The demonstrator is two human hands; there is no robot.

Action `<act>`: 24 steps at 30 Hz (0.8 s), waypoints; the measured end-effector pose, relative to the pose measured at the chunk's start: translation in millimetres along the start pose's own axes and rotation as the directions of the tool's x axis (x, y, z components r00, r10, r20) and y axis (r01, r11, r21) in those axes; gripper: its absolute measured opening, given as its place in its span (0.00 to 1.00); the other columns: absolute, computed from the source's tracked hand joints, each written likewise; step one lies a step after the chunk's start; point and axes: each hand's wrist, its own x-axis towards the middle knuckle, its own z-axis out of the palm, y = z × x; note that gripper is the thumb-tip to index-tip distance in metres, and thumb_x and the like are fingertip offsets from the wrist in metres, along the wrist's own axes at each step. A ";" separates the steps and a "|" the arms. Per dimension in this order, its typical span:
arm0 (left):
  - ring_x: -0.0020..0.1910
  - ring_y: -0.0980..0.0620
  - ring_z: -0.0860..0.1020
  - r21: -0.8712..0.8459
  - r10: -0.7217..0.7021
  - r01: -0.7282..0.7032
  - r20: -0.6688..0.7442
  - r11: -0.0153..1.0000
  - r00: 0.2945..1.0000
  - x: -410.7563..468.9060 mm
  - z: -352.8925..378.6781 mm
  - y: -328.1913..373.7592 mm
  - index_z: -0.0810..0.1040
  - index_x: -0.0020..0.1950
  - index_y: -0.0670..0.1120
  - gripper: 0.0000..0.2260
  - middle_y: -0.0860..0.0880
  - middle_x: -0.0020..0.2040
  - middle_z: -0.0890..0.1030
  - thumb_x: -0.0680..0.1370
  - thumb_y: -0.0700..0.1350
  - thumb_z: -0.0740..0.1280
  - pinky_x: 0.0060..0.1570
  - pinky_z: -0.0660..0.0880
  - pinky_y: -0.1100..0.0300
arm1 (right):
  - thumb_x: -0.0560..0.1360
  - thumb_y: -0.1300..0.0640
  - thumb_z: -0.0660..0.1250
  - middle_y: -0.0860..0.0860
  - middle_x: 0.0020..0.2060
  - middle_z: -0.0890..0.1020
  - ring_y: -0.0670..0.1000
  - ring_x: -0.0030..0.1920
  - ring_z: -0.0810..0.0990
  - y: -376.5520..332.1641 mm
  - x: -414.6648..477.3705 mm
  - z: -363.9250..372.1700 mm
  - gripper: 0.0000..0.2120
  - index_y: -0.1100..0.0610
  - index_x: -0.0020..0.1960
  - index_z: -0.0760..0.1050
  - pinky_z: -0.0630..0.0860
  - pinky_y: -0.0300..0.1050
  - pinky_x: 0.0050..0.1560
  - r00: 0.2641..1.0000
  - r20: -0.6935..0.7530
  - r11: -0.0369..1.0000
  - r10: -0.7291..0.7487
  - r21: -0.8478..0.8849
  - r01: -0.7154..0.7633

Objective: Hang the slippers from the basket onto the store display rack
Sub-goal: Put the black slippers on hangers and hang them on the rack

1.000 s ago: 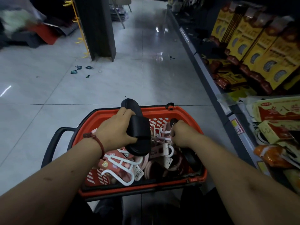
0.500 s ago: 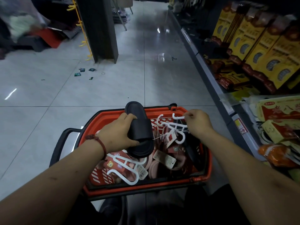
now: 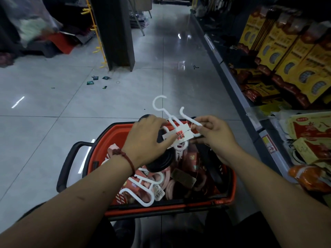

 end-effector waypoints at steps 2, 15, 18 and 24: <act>0.49 0.55 0.74 0.019 0.044 -0.046 0.057 0.999 0.997 -1.4 6.6 8.0 0.75 0.61 0.56 0.25 0.57 0.51 0.76 0.75 0.72 0.58 0.54 0.74 0.52 | 0.78 0.70 0.66 0.62 0.48 0.84 0.62 0.46 0.86 -0.7 -1.6 7.7 0.06 0.64 0.54 0.74 0.84 0.60 0.49 0.999 0.032 0.997 0.018 0.080 -0.020; 0.47 0.50 0.72 -0.066 -0.116 0.118 0.040 0.991 0.992 -2.8 12.1 8.7 0.69 0.55 0.54 0.22 0.56 0.48 0.75 0.69 0.67 0.60 0.50 0.69 0.50 | 0.78 0.71 0.65 0.63 0.46 0.83 0.60 0.36 0.86 -1.4 -7.3 25.8 0.06 0.67 0.53 0.71 0.83 0.50 0.36 0.991 0.131 0.998 0.003 -0.059 0.005; 0.47 0.49 0.75 -0.118 -0.133 0.140 0.062 0.983 0.989 -1.2 11.3 7.8 0.69 0.54 0.54 0.17 0.56 0.47 0.77 0.72 0.63 0.64 0.48 0.70 0.50 | 0.78 0.69 0.66 0.60 0.45 0.84 0.55 0.30 0.83 -1.3 -4.2 23.8 0.06 0.61 0.52 0.74 0.75 0.47 0.28 0.997 0.061 0.989 -0.044 -0.138 0.052; 0.42 0.51 0.77 -0.189 -0.196 0.208 0.083 0.960 0.977 -0.7 4.0 5.3 0.68 0.52 0.53 0.15 0.56 0.43 0.77 0.73 0.60 0.65 0.45 0.75 0.49 | 0.79 0.64 0.65 0.50 0.42 0.84 0.49 0.34 0.82 -2.8 -0.9 19.1 0.12 0.47 0.46 0.78 0.76 0.45 0.34 0.984 0.037 0.922 -0.175 -0.345 0.177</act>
